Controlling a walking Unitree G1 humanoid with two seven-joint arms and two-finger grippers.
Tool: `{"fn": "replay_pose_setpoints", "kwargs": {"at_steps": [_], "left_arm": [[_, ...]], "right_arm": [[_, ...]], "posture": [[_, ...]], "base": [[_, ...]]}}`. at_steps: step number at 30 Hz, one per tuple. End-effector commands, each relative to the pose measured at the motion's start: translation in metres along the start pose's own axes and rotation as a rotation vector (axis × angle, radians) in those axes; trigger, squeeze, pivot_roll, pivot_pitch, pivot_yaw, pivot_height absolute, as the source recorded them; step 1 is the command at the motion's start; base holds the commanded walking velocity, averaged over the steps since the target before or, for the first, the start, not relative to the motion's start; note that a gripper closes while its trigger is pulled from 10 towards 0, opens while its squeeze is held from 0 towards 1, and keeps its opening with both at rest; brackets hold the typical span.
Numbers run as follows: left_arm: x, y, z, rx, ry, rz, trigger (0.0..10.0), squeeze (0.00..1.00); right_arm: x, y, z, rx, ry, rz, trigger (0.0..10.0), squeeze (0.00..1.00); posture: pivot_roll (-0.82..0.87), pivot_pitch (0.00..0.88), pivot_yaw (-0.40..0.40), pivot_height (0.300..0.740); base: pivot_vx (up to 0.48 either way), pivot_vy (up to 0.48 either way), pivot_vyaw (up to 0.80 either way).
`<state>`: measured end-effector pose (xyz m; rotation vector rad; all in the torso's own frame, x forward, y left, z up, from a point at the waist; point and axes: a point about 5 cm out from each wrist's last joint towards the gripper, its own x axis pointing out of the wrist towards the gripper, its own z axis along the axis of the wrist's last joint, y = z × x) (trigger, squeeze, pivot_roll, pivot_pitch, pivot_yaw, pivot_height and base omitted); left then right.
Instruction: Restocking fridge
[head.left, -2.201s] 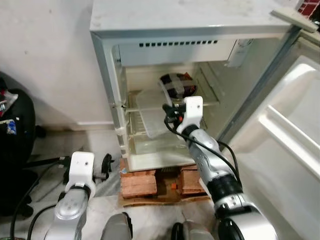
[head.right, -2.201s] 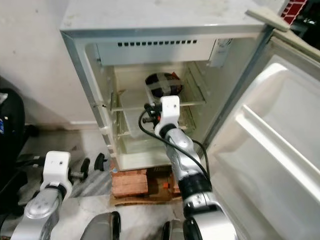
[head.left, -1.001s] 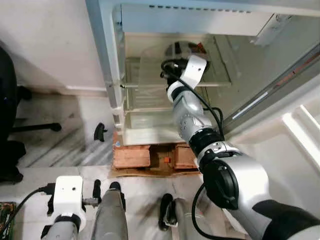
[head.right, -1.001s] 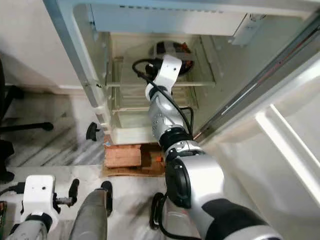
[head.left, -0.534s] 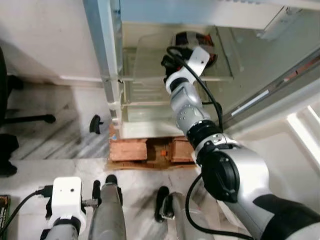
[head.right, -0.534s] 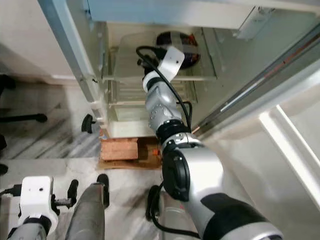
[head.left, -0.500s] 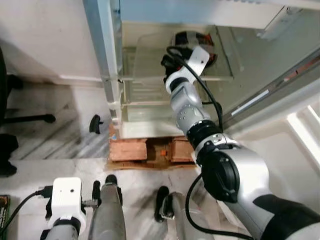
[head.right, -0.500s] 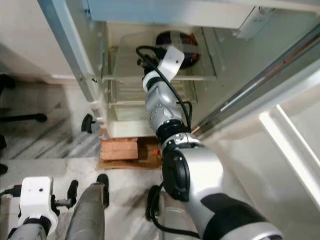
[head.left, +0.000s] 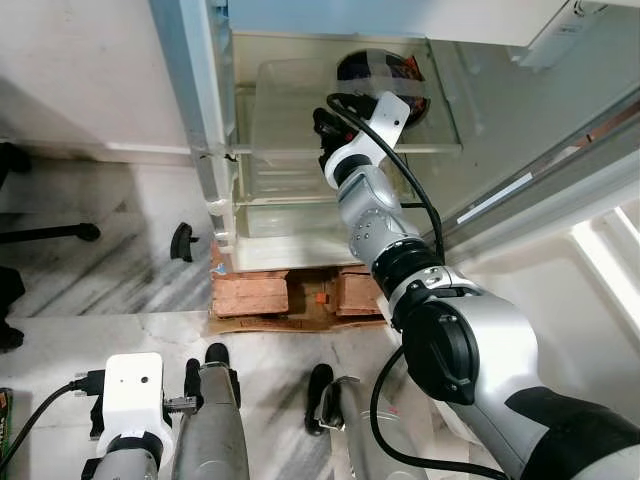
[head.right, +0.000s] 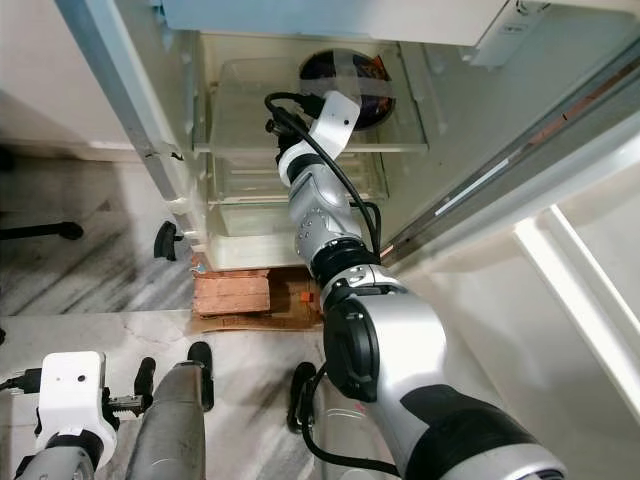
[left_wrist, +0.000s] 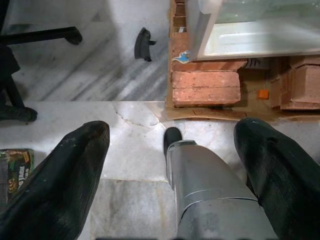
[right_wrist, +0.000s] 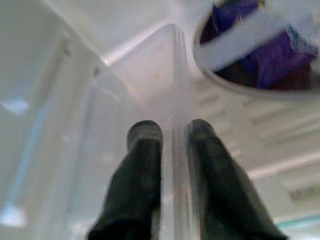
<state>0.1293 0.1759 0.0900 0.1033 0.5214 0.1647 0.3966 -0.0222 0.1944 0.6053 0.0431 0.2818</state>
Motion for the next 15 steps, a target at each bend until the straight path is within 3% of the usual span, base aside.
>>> {"fn": "replay_pose_setpoints", "kwargs": {"at_steps": [1,15], "left_arm": [[-0.001,-0.001,-0.006,0.003,0.034,0.003,10.0,0.0],[0.014,0.003,0.004,-0.001,-0.017,0.027,10.0,0.0]], "right_arm": [[-0.015,0.077,-0.062,0.072,0.181,0.165,10.0,1.0],[-0.004,0.076,-0.027,-0.025,0.043,0.22,10.0,1.0]], "posture": [[0.44,0.413,-0.192,0.74],[0.45,0.356,-0.209,0.74]], "base": [[0.0,0.0,0.0],[0.0,0.0,0.0]]}}
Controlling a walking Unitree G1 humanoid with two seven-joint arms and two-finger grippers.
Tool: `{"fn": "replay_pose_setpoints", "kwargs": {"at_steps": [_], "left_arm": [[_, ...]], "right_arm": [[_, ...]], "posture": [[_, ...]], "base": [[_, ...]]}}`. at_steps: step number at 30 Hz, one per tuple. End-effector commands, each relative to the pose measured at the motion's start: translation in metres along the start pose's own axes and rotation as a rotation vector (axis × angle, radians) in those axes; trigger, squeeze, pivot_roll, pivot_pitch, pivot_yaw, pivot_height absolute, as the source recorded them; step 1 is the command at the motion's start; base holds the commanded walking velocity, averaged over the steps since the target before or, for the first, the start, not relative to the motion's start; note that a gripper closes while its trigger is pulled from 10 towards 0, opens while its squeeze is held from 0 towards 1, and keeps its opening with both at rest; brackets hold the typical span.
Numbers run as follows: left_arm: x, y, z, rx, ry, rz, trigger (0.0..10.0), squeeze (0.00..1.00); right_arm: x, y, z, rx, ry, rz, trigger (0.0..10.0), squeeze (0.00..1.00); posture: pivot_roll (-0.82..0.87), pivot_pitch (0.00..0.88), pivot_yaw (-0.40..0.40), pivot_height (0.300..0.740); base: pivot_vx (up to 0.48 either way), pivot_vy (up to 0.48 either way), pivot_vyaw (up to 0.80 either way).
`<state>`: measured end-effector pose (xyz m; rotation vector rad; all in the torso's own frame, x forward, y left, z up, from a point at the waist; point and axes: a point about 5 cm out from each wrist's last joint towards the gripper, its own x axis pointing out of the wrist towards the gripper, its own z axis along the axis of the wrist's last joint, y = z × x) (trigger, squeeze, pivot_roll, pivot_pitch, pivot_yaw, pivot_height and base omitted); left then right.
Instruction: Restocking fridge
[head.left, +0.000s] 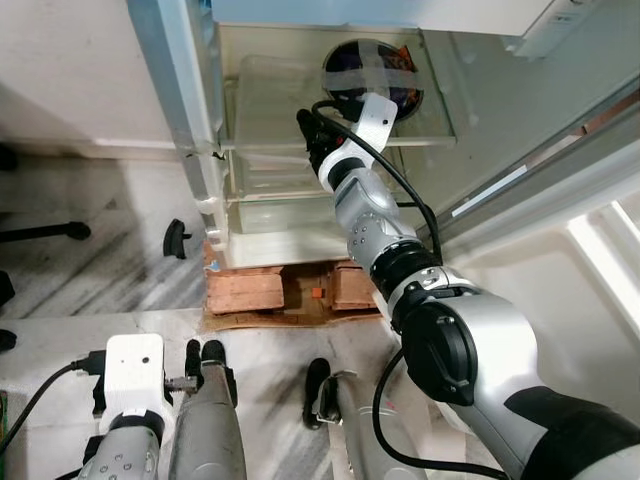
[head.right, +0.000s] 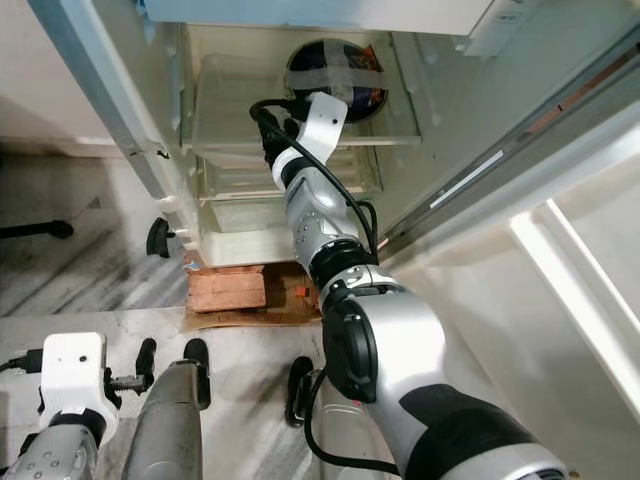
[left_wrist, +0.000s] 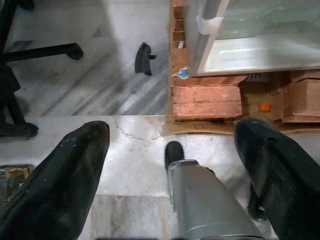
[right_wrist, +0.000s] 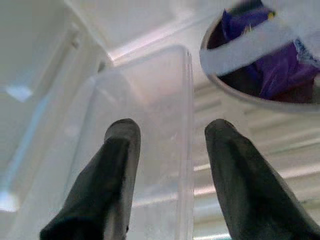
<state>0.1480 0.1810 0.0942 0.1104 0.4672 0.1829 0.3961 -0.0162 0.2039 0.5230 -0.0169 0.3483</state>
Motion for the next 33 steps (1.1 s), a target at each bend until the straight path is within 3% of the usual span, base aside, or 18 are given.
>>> {"fn": "replay_pose_setpoints", "kwargs": {"at_steps": [1,6,14,22,33], "left_arm": [[0.0,-0.001,-0.007,0.003,0.031,0.006,10.0,0.0],[0.008,-0.003,-0.002,0.001,0.007,0.003,10.0,0.0],[0.029,-0.007,0.01,-0.007,-0.051,-0.008,10.0,0.0],[0.036,-0.011,0.012,-0.015,-0.067,-0.012,10.0,0.0],[0.048,-0.01,0.02,-0.009,-0.102,-0.021,10.0,0.0]], "right_arm": [[0.0,0.067,-0.021,0.063,0.047,0.144,10.0,1.0],[0.004,0.062,-0.007,0.004,-0.004,0.136,10.0,1.0],[0.008,0.034,0.021,-0.166,-0.093,0.143,10.0,1.0],[0.002,0.01,0.028,-0.203,-0.102,0.282,10.0,1.0],[-0.011,-0.017,0.022,-0.243,-0.044,0.417,10.0,1.0]], "posture": [[0.45,0.351,-0.21,0.74],[0.45,0.326,-0.21,0.74],[0.41,0.268,-0.215,0.74],[0.39,0.235,-0.213,0.74],[0.38,0.201,-0.191,0.74]], "base": [[0.0,0.0,0.0],[0.0,0.0,0.0],[0.0,0.0,0.0],[0.0,0.0,0.0],[0.0,0.0,0.0]]}}
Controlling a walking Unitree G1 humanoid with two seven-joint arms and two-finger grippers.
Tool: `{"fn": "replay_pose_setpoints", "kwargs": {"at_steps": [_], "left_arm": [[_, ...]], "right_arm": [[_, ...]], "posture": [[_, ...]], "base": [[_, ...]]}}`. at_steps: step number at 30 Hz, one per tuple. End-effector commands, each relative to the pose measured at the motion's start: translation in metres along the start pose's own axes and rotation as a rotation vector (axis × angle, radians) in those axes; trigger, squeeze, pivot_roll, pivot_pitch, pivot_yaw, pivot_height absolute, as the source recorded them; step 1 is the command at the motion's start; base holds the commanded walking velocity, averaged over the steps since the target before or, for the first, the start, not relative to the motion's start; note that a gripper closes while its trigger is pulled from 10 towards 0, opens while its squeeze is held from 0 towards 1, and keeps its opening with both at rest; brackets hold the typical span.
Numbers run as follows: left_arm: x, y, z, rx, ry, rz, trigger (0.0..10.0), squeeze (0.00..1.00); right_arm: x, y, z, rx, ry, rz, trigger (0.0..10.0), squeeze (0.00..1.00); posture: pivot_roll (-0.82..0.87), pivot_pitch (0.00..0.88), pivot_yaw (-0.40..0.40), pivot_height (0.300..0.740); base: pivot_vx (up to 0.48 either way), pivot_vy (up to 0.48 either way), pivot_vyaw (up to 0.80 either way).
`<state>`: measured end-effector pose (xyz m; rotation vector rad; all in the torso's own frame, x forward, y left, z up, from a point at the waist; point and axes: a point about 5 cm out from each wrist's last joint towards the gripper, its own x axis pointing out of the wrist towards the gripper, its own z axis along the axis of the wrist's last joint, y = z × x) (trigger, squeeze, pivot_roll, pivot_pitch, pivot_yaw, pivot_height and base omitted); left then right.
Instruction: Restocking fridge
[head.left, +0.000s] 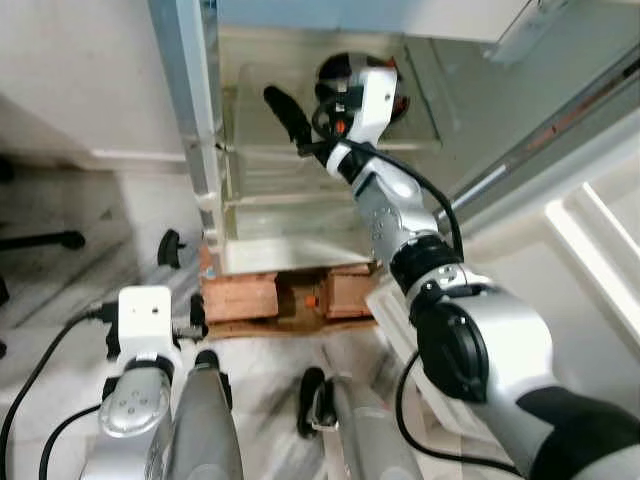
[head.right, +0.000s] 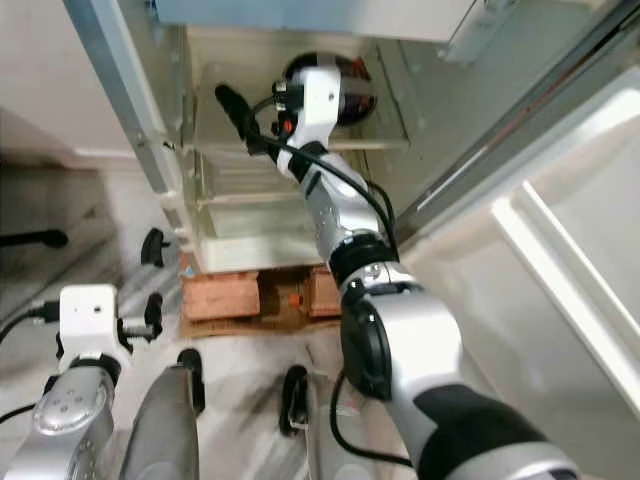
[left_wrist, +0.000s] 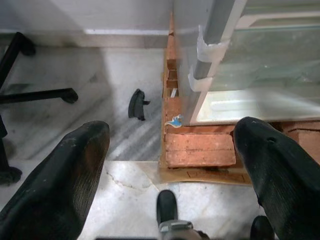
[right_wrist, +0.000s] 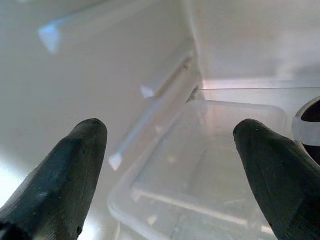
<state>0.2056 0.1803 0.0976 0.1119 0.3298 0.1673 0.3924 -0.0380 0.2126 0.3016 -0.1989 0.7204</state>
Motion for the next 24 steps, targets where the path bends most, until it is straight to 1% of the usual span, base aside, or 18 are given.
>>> {"fn": "replay_pose_setpoints", "kwargs": {"at_steps": [1,2,4,6,7,8,9,10,11,12,13,14,15,16,17,19,23,24], "left_arm": [[-0.002,-0.002,-0.009,-0.001,0.033,-0.014,10.0,0.0],[-0.001,-0.002,-0.009,-0.001,0.032,-0.016,10.0,0.0],[0.0,-0.003,-0.009,0.0,0.028,-0.022,10.0,0.0],[0.001,-0.004,-0.007,0.001,0.023,-0.026,10.0,0.0],[0.002,-0.004,-0.007,0.002,0.021,-0.027,10.0,0.0],[0.002,-0.004,-0.007,0.003,0.018,-0.028,10.0,0.0],[0.002,-0.004,-0.007,0.003,0.018,-0.028,10.0,0.0],[0.003,-0.004,-0.006,0.003,0.016,-0.028,10.0,0.0],[0.004,-0.003,-0.006,0.004,0.014,-0.028,10.0,0.0],[0.004,-0.003,-0.006,0.004,0.014,-0.028,10.0,0.0],[0.005,-0.003,-0.006,0.004,0.012,-0.03,10.0,0.0],[0.005,-0.004,-0.006,0.006,0.011,-0.034,10.0,0.0],[0.005,-0.004,-0.006,0.006,0.011,-0.034,10.0,0.0],[0.005,-0.005,-0.006,0.006,0.01,-0.036,10.0,0.0],[0.005,-0.005,-0.006,0.006,0.01,-0.036,10.0,0.0],[0.004,-0.005,-0.004,0.004,0.012,-0.036,10.0,0.0],[0.003,-0.009,0.003,-0.011,-0.007,-0.054,10.0,0.0],[0.002,-0.009,0.003,-0.011,-0.005,-0.054,10.0,0.0]], "right_arm": [[-0.005,-0.007,0.004,-0.024,-0.002,0.023,10.0,1.0],[-0.006,-0.008,0.005,-0.027,-0.002,0.029,10.0,1.0],[-0.008,-0.008,0.004,-0.029,0.019,0.089,10.0,0.95],[-0.01,-0.007,0.004,-0.052,0.04,0.162,10.0,0.73],[-0.011,-0.006,0.004,-0.065,0.042,0.183,10.0,0.73],[-0.012,-0.004,0.005,-0.062,0.043,0.242,10.0,0.61],[-0.012,-0.004,0.005,-0.062,0.043,0.242,10.0,0.61],[-0.012,-0.002,0.005,-0.053,0.047,0.271,10.0,0.42],[-0.014,0.002,0.002,-0.051,0.086,0.349,10.0,0.18],[-0.014,0.002,0.002,-0.051,0.086,0.349,10.0,0.18],[-0.016,0.005,-0.003,-0.051,0.123,0.402,10.0,0.13],[-0.018,0.007,-0.009,-0.055,0.156,0.446,10.0,0.11],[-0.018,0.007,-0.009,-0.055,0.156,0.446,10.0,0.11],[-0.021,0.01,-0.015,-0.055,0.196,0.492,10.0,0.09],[-0.022,0.011,-0.017,-0.055,0.209,0.509,10.0,0.09],[-0.029,0.015,-0.031,-0.091,0.295,0.56,10.0,0.06],[-0.039,0.021,-0.054,-0.182,0.411,0.624,10.0,0.05],[-0.04,0.022,-0.056,-0.194,0.424,0.629,10.0,0.05]], "posture": [[0.38,0.198,-0.189,0.74],[0.38,0.196,-0.189,0.74],[0.38,0.189,-0.188,0.74],[0.38,0.184,-0.187,0.74],[0.38,0.184,-0.186,0.74],[0.38,0.181,-0.187,0.74],[0.38,0.181,-0.187,0.74],[0.38,0.178,-0.186,0.74],[0.38,0.176,-0.186,0.74],[0.38,0.176,-0.186,0.74],[0.38,0.176,-0.187,0.74],[0.38,0.176,-0.186,0.74],[0.38,0.176,-0.186,0.74],[0.38,0.176,-0.186,0.74],[0.38,0.179,-0.185,0.74],[0.38,0.184,-0.185,0.74],[0.38,0.199,-0.185,0.74],[0.38,0.2,-0.185,0.74]], "base": [[0.0,0.0,0.0],[0.0,0.0,0.0],[0.0,0.0,0.0],[0.0,0.0,0.0],[0.0,0.0,0.0],[0.0,0.0,0.0],[0.0,0.0,0.0],[0.0,0.0,0.0],[0.0,0.0,0.0],[0.0,0.0,0.0],[0.0,0.0,0.0],[0.0,0.0,0.0],[0.0,0.0,0.0],[0.0,0.0,0.0],[0.0,0.0,0.0],[0.0,0.0,0.0],[0.0,0.0,0.0],[0.0,0.0,0.0]]}}
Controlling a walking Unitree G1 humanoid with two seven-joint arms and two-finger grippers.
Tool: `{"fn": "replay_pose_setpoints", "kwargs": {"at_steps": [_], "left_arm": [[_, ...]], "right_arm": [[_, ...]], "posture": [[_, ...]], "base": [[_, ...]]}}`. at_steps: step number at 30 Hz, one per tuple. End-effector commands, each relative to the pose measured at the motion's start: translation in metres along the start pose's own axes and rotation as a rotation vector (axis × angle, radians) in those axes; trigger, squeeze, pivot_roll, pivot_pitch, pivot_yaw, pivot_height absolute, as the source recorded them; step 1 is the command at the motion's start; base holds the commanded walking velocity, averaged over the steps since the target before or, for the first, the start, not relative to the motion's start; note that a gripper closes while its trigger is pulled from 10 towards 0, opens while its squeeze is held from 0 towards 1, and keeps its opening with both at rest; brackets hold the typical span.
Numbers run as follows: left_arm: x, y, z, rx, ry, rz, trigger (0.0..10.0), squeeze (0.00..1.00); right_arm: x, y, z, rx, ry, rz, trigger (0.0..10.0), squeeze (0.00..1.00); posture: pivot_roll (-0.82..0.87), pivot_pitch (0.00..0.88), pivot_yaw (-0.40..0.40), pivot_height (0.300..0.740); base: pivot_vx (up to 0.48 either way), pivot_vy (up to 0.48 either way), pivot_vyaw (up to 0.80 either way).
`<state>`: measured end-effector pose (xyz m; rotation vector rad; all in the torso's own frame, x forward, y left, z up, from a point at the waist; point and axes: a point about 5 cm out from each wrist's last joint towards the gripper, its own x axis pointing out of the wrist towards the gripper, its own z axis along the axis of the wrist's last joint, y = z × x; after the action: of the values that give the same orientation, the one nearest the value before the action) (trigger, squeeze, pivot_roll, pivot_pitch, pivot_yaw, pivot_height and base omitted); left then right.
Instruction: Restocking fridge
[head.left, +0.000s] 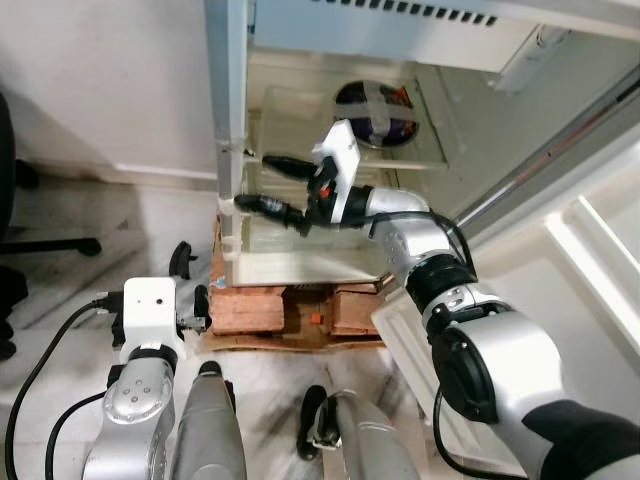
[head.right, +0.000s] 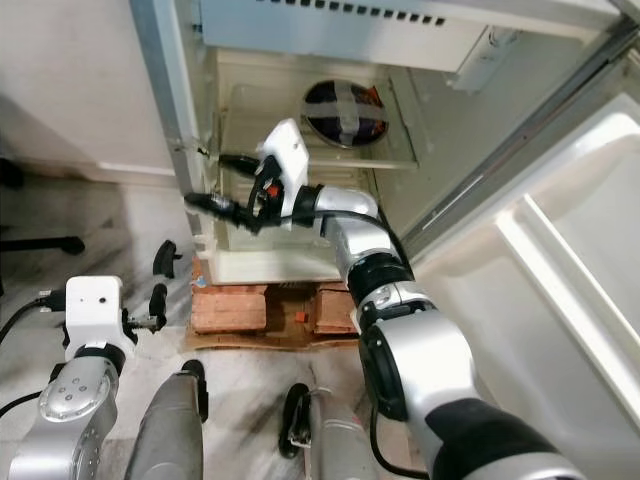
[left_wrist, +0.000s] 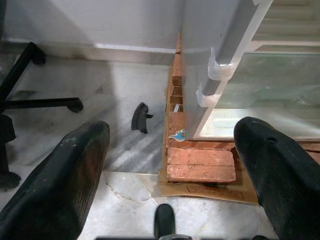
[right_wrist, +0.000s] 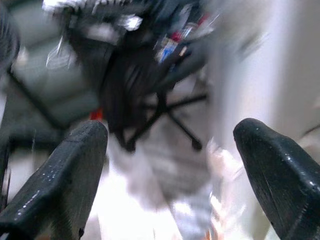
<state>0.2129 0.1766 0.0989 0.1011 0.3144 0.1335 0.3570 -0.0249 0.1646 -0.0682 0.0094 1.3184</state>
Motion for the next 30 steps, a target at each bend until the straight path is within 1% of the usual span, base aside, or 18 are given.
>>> {"fn": "replay_pose_setpoints", "kwargs": {"at_steps": [1,2,3,4,5,8,11,15,17,18,19,20,23,25,26,27,28,30], "left_arm": [[-0.004,-0.004,-0.003,-0.005,0.018,-0.019,10.0,0.0],[-0.006,-0.003,-0.009,-0.004,0.041,-0.017,10.0,0.0],[-0.006,-0.003,-0.009,-0.004,0.041,-0.017,10.0,0.0],[-0.008,-0.002,-0.011,-0.004,0.052,-0.016,10.0,0.0],[-0.012,-0.001,-0.018,-0.022,0.079,-0.011,10.0,0.0],[-0.018,0.0,-0.025,-0.024,0.114,-0.012,10.0,0.0],[-0.021,-0.002,-0.026,-0.024,0.124,-0.013,10.0,0.0],[-0.023,-0.003,-0.026,-0.031,0.127,-0.012,10.0,0.0],[-0.024,-0.004,-0.026,-0.033,0.133,-0.012,10.0,0.0],[-0.026,-0.005,-0.026,-0.035,0.135,-0.013,10.0,0.0],[-0.028,-0.006,-0.024,-0.045,0.138,-0.012,10.0,0.0],[-0.03,-0.006,-0.023,-0.049,0.138,-0.01,10.0,0.0],[-0.037,-0.007,-0.022,-0.06,0.143,0.0,10.0,0.0],[-0.04,-0.007,-0.022,-0.07,0.149,0.008,10.0,0.0],[-0.044,-0.008,-0.023,-0.075,0.158,0.013,10.0,0.0],[-0.044,-0.008,-0.023,-0.075,0.158,0.013,10.0,0.0],[-0.047,-0.009,-0.024,-0.079,0.162,0.015,10.0,0.0],[-0.051,-0.011,-0.024,-0.086,0.166,0.019,10.0,0.0]], "right_arm": [[-0.004,0.005,-0.014,-0.028,0.08,0.046,10.0,0.05],[-0.004,0.008,-0.021,-0.068,0.144,0.06,10.0,0.03],[-0.004,0.008,-0.021,-0.068,0.144,0.06,10.0,0.03],[-0.005,0.008,-0.023,-0.088,0.172,0.066,10.0,0.03],[-0.005,0.009,-0.027,-0.111,0.21,0.067,10.0,0.02],[-0.002,0.008,-0.029,-0.153,0.271,0.032,10.0,0.0],[0.001,0.005,-0.035,-0.225,0.375,-0.047,10.0,0.0],[0.009,0.007,-0.034,-0.261,0.402,-0.073,10.0,0.0],[0.011,0.007,-0.035,-0.298,0.431,-0.074,10.0,0.0],[0.012,0.007,-0.035,-0.322,0.446,-0.081,10.0,0.0],[0.015,0.005,-0.033,-0.354,0.466,-0.111,10.0,0.0],[0.016,0.004,-0.031,-0.355,0.473,-0.135,10.0,0.0],[0.015,-0.001,-0.029,-0.378,0.505,-0.181,10.0,0.0],[0.014,-0.004,-0.029,-0.395,0.538,-0.218,10.0,0.0],[0.013,-0.007,-0.028,-0.41,0.566,-0.235,10.0,0.0],[0.013,-0.007,-0.028,-0.41,0.566,-0.235,10.0,0.0],[0.014,-0.009,-0.025,-0.432,0.576,-0.251,10.0,0.0],[0.014,-0.012,-0.021,-0.436,0.573,-0.277,10.0,0.0]], "posture": [[0.38,0.202,-0.184,0.74],[0.38,0.207,-0.183,0.74],[0.38,0.207,-0.183,0.74],[0.37,0.209,-0.183,0.74],[0.37,0.217,-0.183,0.74],[0.36,0.234,-0.184,0.74],[0.35,0.256,-0.19,0.74],[0.34,0.274,-0.196,0.74],[0.33,0.28,-0.198,0.74],[0.33,0.297,-0.206,0.74],[0.34,0.31,-0.213,0.74],[0.34,0.318,-0.218,0.74],[0.34,0.334,-0.23,0.74],[0.34,0.342,-0.238,0.74],[0.34,0.354,-0.25,0.74],[0.34,0.354,-0.25,0.74],[0.34,0.359,-0.257,0.74],[0.34,0.37,-0.271,0.74]], "base": [[0.0,0.0,0.0],[0.0,0.0,0.0],[0.0,0.0,0.0],[0.0,0.0,0.0],[0.0,0.0,0.0],[0.0,0.0,0.0],[0.0,0.0,0.0],[0.0,0.0,0.0],[0.0,0.0,0.0],[0.0,0.0,0.0],[0.0,0.0,0.0],[0.0,0.0,0.0],[0.0,0.0,0.0],[0.0,0.0,0.0],[0.0,0.0,0.0],[0.0,0.0,0.0],[0.0,0.0,0.0],[0.0,0.0,0.0]]}}
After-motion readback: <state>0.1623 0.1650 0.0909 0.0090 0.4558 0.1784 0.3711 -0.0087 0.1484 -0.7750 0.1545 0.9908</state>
